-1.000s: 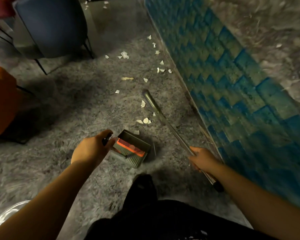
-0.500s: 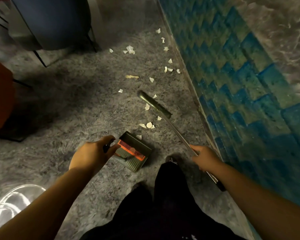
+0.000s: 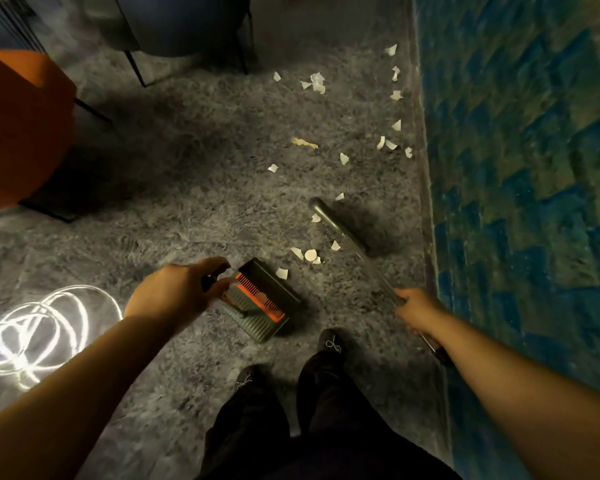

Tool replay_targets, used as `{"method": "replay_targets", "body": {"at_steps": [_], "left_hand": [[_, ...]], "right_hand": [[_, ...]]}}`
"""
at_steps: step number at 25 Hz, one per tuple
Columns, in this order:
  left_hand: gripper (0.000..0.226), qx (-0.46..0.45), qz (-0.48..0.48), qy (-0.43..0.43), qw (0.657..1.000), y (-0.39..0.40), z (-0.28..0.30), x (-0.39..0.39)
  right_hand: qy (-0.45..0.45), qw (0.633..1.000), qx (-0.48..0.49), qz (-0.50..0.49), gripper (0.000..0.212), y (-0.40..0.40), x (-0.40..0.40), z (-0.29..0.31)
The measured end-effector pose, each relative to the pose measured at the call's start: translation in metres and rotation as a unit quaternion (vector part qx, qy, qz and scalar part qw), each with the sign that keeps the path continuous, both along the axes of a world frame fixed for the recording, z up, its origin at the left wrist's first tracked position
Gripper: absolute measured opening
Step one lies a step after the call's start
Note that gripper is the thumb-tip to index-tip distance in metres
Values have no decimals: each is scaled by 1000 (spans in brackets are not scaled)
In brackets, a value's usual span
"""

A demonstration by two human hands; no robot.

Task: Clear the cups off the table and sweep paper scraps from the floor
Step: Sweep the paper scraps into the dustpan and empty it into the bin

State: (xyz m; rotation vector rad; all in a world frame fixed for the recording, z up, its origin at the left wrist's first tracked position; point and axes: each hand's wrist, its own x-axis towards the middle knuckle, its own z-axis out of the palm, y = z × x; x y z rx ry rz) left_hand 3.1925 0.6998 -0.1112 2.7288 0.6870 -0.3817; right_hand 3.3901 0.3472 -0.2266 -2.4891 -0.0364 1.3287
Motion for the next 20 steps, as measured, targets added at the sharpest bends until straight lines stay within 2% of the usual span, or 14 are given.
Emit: {"method": "replay_targets", "body": {"at_steps": [3, 6, 9, 15, 20], "left_hand": [[62, 1, 0, 2, 1000, -3, -1, 6], [42, 3, 38, -6, 999, -4, 0, 6], [33, 5, 78, -16, 997, -4, 0, -2], [41, 1, 70, -7, 998, -7, -7, -12], [46, -17, 71, -6, 997, -2, -7, -24]], "right_hand": [[44, 998, -8, 41, 36, 7, 10, -9], [65, 994, -11, 85, 46, 16, -2, -15], [89, 991, -2, 99, 53, 23, -22, -13], [123, 985, 14, 116, 58, 35, -49, 1], [91, 989, 23, 119, 58, 38, -57, 20]]}}
